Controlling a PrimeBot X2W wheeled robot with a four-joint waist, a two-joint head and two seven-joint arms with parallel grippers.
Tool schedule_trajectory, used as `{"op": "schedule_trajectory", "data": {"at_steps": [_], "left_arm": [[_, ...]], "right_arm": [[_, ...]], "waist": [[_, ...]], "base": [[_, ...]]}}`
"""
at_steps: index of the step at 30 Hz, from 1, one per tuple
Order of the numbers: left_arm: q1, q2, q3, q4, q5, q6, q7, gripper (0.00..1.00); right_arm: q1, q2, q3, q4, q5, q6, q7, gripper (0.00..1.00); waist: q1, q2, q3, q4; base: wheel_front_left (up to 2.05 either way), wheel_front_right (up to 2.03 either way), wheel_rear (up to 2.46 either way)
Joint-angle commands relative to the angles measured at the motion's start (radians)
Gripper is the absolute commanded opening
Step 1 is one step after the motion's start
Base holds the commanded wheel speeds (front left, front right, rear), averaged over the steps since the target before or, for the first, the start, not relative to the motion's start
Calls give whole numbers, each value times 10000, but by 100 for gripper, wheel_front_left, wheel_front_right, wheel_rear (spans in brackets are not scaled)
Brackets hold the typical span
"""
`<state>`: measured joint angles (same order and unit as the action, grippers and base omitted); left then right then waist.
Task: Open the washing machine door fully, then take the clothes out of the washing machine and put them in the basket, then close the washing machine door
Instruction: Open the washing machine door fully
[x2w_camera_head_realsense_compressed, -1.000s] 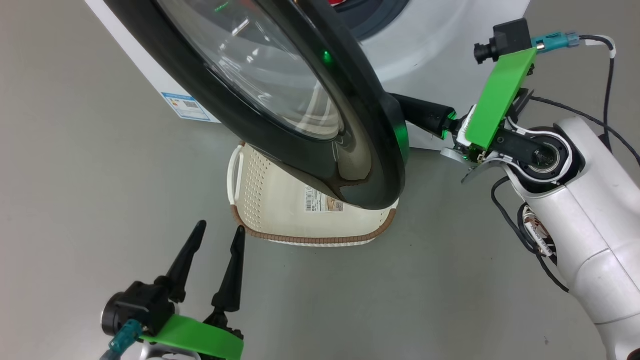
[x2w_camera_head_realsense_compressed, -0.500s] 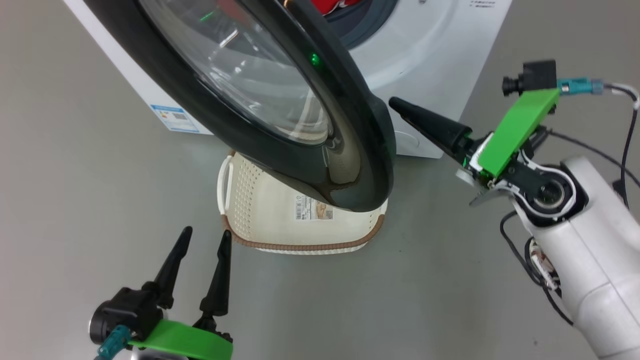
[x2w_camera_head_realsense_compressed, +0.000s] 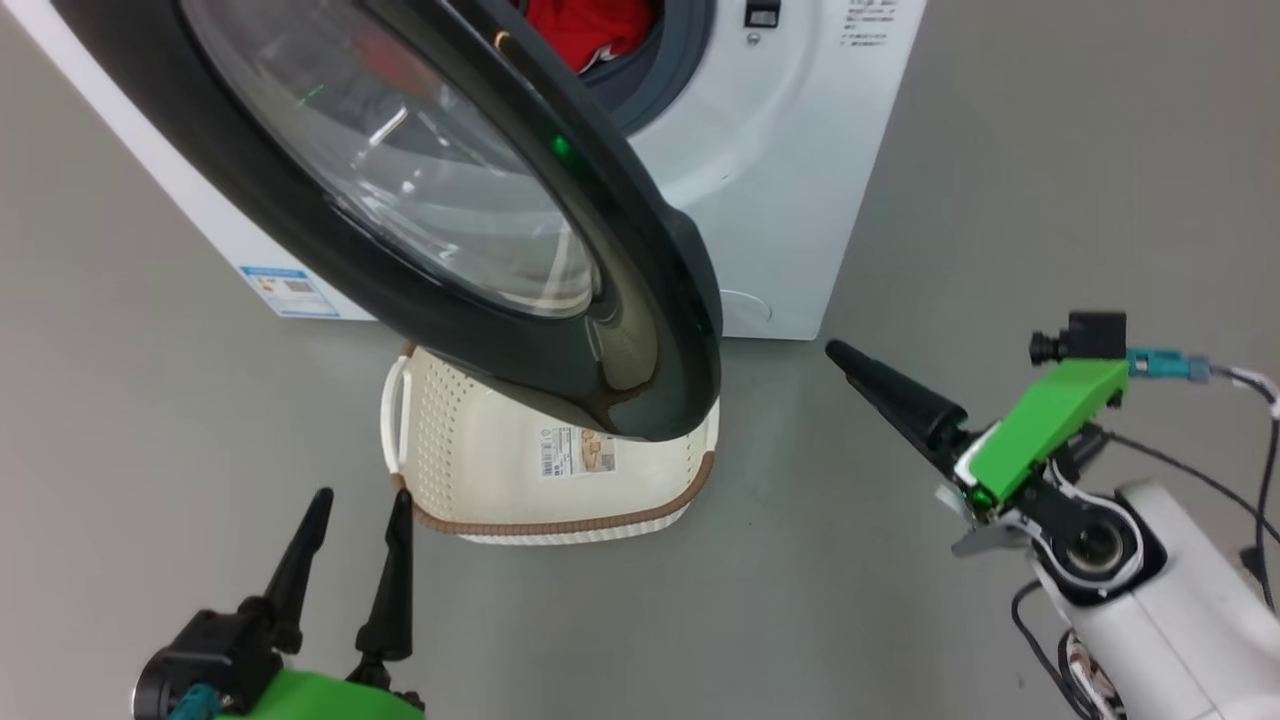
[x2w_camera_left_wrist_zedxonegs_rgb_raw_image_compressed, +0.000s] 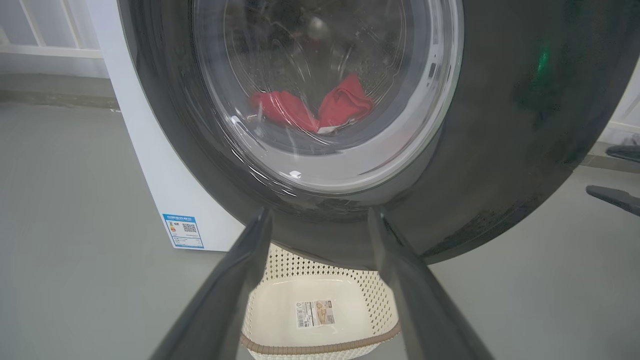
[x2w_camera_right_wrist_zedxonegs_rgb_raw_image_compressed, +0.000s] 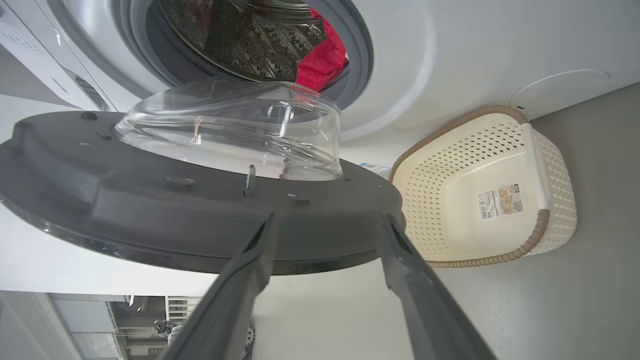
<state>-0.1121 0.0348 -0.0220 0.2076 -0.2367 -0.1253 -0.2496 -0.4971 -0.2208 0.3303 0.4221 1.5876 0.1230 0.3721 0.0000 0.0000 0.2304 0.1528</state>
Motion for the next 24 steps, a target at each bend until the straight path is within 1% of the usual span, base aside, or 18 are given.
{"op": "schedule_trajectory", "data": {"at_steps": [1,5,9,13,17,24], "left_arm": [[153,154,404,-219,153,-54,-122,100],[279,154,511,-199,234,-54,-122,100],[387,154,535,-165,310,-54,-122,100],[455,154,540,-107,356,-54,-122,100],[541,154,527,-55,388,-54,-122,100],[642,154,543,9,406,-54,-122,100]], "right_arm": [[232,-52,-1,-309,-225,77,-213,100],[869,-158,-20,-387,-616,77,-939,100],[1461,-308,182,-336,-1215,77,-1836,100],[1894,-506,745,-50,-2039,77,-2777,100],[2174,-558,1175,127,-2300,77,-3560,100],[2406,-987,1960,23,-3153,77,-5686,100]], "waist": [[0,0,-129,-161],[0,0,-237,-322],[0,0,-326,-455],[0,0,-411,-570],[0,0,-488,-666],[0,0,-578,-762]], "base": [[0,0,0],[0,0,0],[0,0,0],[0,0,0],[0,0,0],[0,0,0]]}}
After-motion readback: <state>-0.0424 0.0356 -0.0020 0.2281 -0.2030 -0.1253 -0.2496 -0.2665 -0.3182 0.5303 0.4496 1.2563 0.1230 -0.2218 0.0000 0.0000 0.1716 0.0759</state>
